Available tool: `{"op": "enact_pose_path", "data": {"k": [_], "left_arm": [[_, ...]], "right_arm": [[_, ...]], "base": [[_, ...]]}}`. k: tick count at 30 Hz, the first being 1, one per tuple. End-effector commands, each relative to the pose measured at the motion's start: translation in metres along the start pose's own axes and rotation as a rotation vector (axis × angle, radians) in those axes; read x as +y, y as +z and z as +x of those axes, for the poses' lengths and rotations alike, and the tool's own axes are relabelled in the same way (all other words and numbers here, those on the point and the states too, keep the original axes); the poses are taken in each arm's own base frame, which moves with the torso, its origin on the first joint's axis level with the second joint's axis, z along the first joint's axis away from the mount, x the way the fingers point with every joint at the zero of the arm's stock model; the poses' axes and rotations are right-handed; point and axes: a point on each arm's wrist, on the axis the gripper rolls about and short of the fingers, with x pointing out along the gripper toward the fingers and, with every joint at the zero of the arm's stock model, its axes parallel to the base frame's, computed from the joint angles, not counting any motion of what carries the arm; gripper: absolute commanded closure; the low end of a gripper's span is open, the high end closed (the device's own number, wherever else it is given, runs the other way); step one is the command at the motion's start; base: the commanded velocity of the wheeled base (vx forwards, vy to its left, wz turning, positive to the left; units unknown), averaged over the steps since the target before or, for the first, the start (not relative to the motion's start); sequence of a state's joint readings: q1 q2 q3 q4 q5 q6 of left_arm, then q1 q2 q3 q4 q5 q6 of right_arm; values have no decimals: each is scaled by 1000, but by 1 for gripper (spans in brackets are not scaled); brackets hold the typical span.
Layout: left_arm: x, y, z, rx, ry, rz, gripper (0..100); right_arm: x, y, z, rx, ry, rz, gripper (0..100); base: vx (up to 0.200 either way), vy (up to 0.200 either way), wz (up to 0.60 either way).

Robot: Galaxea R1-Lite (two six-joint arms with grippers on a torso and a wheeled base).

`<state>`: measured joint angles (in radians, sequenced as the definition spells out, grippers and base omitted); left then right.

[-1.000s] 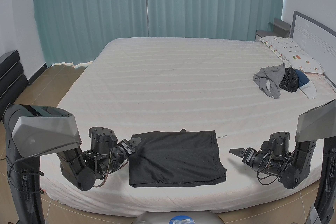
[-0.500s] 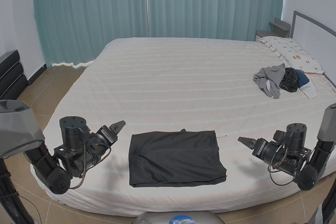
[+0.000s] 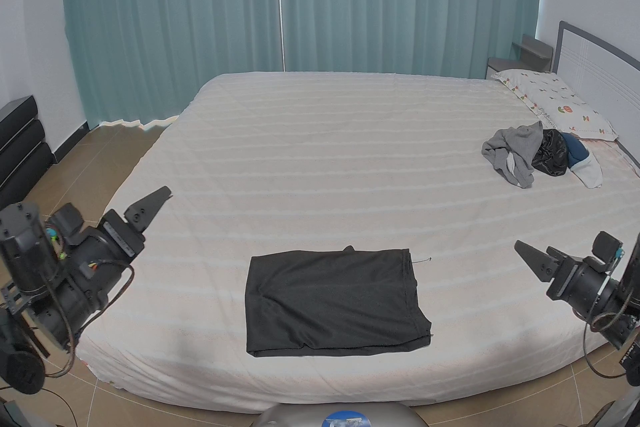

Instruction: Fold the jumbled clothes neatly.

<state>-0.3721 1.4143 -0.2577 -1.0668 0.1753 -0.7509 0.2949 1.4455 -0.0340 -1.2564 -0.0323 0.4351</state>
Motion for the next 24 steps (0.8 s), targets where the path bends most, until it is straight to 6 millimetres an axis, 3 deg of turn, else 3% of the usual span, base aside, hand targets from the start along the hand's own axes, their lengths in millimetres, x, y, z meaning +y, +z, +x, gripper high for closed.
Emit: {"op": "enact_pose_path", "data": {"k": [1,6,11,15,21,24], "left_arm": [[-9,32,-79,-154,-80,73,0],[-1,35,-120,-190,-76,181,0],[6,34,-146,-216,-65,248,0],[13,32,-163,-235,-37,271,0],[24,27,-184,-273,20,337,0],[29,24,-193,-300,36,383,0]], "right_arm": [[5,17,-68,-164,45,-144,0],[4,19,-106,-150,36,-171,0],[-2,7,-138,-81,3,-242,0],[-7,0,-152,-71,-40,-277,0],[-1,14,-163,-172,-200,-317,0],[-2,8,-170,-173,-209,-351,0]], "base": [[0,0,0],[0,0,0],[0,0,0],[0,0,0],[0,0,0],[0,0,0]]}}
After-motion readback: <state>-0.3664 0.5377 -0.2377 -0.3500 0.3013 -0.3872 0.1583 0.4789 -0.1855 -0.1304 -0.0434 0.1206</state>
